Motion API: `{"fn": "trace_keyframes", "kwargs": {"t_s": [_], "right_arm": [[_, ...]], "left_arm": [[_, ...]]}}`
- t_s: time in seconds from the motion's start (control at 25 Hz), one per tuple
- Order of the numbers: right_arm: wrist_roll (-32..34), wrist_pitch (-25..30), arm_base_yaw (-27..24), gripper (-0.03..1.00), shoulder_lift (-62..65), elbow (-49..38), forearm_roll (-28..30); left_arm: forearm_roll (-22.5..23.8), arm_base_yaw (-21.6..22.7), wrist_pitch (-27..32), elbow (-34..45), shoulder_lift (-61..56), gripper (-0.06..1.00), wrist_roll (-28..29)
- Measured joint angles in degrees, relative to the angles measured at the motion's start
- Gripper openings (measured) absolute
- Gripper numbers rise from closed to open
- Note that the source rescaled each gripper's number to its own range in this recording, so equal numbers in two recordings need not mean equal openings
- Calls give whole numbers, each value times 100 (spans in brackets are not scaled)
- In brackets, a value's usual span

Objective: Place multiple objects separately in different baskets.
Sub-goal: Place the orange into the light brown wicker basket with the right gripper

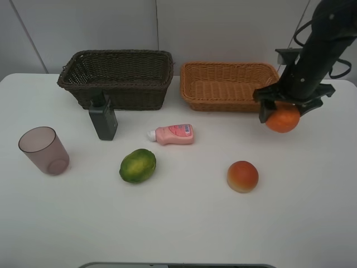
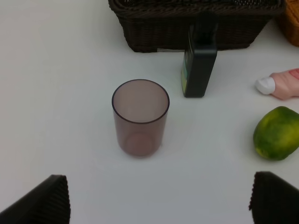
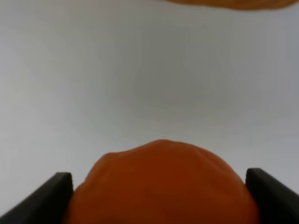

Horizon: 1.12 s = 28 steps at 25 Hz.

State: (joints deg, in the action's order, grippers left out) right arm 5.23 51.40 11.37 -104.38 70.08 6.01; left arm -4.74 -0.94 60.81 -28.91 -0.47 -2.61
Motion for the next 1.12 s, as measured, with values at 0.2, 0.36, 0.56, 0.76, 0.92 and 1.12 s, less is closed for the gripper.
{"fn": "trace_keyframes", "kwargs": {"t_s": [0.2, 0.36, 0.56, 0.76, 0.92, 1.12], "right_arm": [[-106, 249, 96, 52, -141, 903, -98], [-137, 556, 96, 52, -693, 1726, -85], [-236, 812, 96, 52, -1536, 2840, -74], [-294, 848, 96, 52, -2271, 3836, -34], [-299, 699, 91, 52, -2683, 4156, -7], [-294, 329, 91, 52, -3002, 4164, 94]], "left_arm": [[0, 0, 0, 0, 0, 99, 0], [0, 0, 0, 0, 0, 99, 0], [0, 0, 0, 0, 0, 99, 0], [0, 0, 0, 0, 0, 99, 0], [0, 0, 0, 0, 0, 99, 0], [0, 0, 0, 0, 0, 99, 0]]}}
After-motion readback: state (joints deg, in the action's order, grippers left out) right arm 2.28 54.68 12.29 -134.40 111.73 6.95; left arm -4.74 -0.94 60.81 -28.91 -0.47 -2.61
